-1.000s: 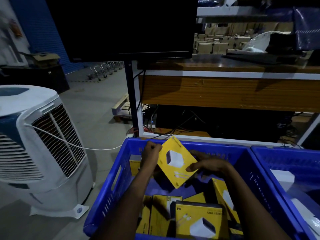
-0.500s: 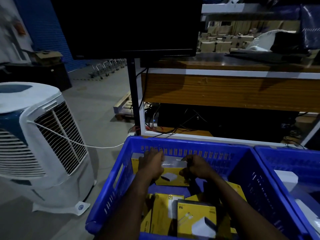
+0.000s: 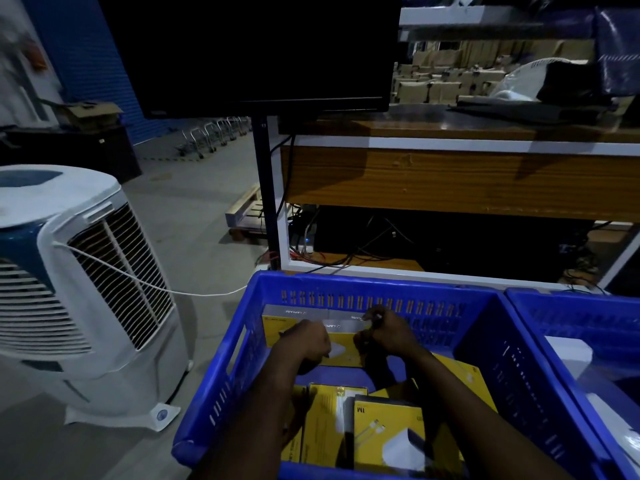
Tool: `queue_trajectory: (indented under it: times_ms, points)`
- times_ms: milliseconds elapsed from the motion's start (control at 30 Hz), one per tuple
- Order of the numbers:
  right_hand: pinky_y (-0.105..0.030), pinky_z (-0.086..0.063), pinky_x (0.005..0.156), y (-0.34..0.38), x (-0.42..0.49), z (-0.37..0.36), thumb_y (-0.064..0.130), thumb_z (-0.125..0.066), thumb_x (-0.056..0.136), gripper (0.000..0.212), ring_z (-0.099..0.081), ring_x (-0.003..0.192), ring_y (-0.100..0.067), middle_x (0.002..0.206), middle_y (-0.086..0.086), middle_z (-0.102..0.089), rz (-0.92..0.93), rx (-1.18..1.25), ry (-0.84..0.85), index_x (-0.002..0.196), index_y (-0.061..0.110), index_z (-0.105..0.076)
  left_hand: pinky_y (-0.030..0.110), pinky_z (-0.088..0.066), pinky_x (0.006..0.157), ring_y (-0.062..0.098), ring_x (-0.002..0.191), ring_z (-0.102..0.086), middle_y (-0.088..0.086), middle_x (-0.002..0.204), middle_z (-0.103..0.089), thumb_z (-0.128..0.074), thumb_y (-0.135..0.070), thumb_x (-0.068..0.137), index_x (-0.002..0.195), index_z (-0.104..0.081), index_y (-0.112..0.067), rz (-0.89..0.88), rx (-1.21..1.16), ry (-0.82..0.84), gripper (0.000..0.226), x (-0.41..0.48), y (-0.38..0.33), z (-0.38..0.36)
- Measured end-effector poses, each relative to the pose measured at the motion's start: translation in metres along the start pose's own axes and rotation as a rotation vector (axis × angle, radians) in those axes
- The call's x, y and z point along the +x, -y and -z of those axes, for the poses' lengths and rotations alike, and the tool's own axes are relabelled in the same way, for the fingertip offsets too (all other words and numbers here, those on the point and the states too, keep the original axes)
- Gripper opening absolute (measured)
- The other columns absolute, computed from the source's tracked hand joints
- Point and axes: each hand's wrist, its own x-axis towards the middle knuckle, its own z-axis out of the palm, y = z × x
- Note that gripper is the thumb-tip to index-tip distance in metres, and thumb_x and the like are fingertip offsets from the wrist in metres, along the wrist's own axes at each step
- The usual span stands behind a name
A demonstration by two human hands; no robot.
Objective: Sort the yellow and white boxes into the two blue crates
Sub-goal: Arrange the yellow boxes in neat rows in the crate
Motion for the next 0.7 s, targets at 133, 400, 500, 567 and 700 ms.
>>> queue_trajectory:
  times_ms: [133, 400, 500, 567, 700]
  points:
    - [-0.020, -0.051, 0.059, -0.011, 0.003, 0.011, 0.019, -0.066, 0.087, 0.014, -0.069, 0.078, -0.019, 0.079, -0.005, -0.068, -0.062, -0.076, 0.058, 0.092, 0.006, -0.071, 0.040, -0.047, 0.100, 0.031, 0.116, -0.058, 0.017, 0.132, -0.060, -0.048, -0.027, 0.099, 0.125, -0.063, -0.003, -0.025, 0.045, 0.126, 0.039, -0.001, -0.003, -0.001]
    - [-0.019, -0.049, 0.056, -0.002, -0.001, 0.003, 0.018, -0.061, 0.091, 0.016, -0.061, 0.068, -0.010, 0.084, -0.007, -0.066, -0.032, -0.088, 0.189, 0.093, 0.006, -0.072, 0.037, -0.052, 0.088, 0.029, 0.104, -0.064, 0.015, 0.120, -0.066, -0.053, -0.022, 0.094, 0.117, -0.067, -0.004, -0.039, 0.105, 0.062, 0.032, 0.001, 0.001, -0.003]
    - [-0.018, -0.046, 0.049, 0.004, -0.004, -0.005, 0.018, -0.054, 0.095, 0.021, -0.062, 0.065, -0.013, 0.085, -0.006, -0.069, -0.053, 0.044, 0.316, 0.087, 0.010, -0.072, 0.039, -0.052, 0.085, 0.032, 0.100, -0.064, 0.015, 0.116, -0.067, -0.052, -0.022, 0.095, 0.112, -0.067, -0.005, -0.029, 0.113, 0.041, 0.029, 0.003, 0.002, -0.004]
    - [-0.026, -0.043, 0.055, 0.011, -0.006, -0.017, 0.015, -0.049, 0.097, 0.023, -0.052, 0.064, -0.023, 0.077, -0.009, -0.059, -0.017, 0.116, 0.408, 0.079, 0.008, -0.062, 0.040, -0.052, 0.083, 0.035, 0.096, -0.064, 0.019, 0.112, -0.067, -0.051, -0.017, 0.094, 0.105, -0.067, -0.004, -0.012, 0.122, 0.027, 0.023, 0.003, 0.003, -0.004]
    - [-0.026, -0.044, 0.067, 0.026, -0.011, -0.038, 0.001, -0.044, 0.097, 0.021, -0.047, 0.084, -0.025, 0.087, -0.034, -0.046, 0.125, 0.096, 0.498, 0.097, -0.016, -0.055, 0.041, -0.052, 0.080, 0.038, 0.097, -0.064, 0.025, 0.109, -0.064, -0.047, -0.012, 0.096, 0.103, -0.064, 0.001, 0.005, 0.125, 0.015, 0.022, 0.000, 0.001, -0.002]
